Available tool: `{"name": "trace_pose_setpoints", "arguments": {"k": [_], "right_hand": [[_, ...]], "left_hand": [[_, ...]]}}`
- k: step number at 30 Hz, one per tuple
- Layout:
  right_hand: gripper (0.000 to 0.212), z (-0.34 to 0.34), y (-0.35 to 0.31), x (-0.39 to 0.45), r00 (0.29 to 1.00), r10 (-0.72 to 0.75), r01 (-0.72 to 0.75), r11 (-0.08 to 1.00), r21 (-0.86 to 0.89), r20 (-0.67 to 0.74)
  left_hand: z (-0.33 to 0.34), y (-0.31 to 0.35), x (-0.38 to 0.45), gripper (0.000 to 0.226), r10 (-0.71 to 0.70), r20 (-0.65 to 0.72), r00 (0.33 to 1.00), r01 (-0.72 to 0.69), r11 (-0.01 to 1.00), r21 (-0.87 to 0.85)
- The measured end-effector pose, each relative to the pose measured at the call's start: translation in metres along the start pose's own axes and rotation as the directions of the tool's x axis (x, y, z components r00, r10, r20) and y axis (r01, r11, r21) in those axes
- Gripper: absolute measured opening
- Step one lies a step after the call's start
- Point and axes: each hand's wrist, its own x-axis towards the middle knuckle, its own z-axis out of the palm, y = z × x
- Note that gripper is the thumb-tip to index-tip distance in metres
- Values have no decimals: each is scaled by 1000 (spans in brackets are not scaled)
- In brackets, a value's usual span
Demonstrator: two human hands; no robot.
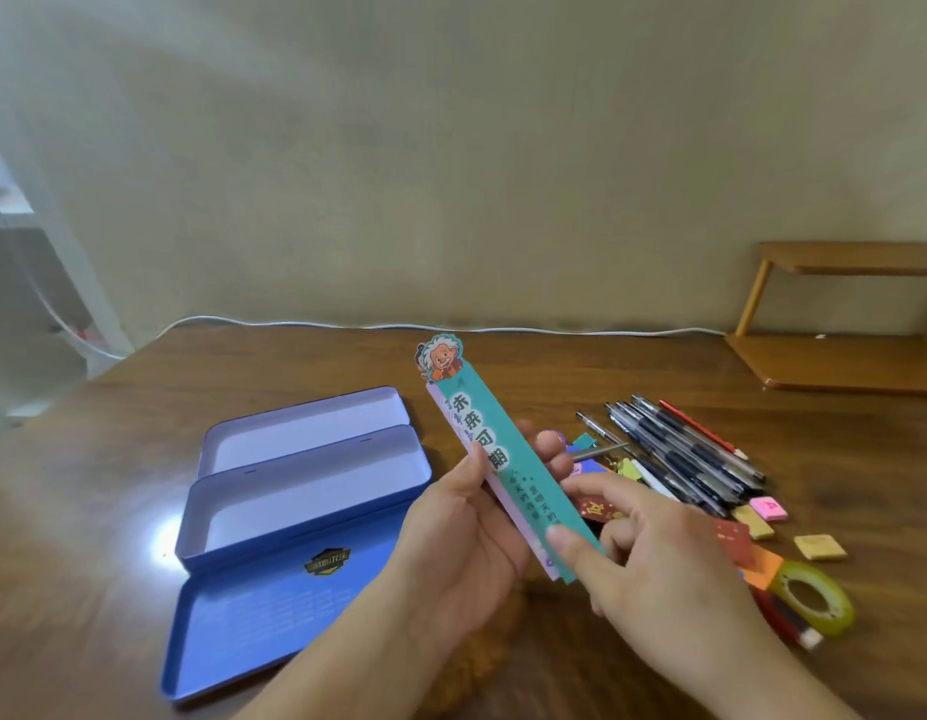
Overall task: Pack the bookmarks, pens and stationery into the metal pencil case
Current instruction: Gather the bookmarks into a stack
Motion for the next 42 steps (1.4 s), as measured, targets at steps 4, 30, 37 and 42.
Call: {"name": "trace_pose_setpoints", "arguments": {"k": [4,30,37,42], "right_hand": [[50,4,-3,-3,995,-95,90,961,-263,-6],[9,-51,29,23,921,246,-207,966,-157,302],[73,-107,41,17,903,232,-358,871,337,362],[36,-100,26,16,979,184,-200,748,632,91]], "left_hand": [[-1,-1,1,44,-1,-35,999,3,999,46],[-4,0,4,37,-54,-244,968,84,990,114],[-3,1,4,37,-69,-252,965,94,992,88],[-3,-1,4,40,-83,-245,966,108,990,90]]}}
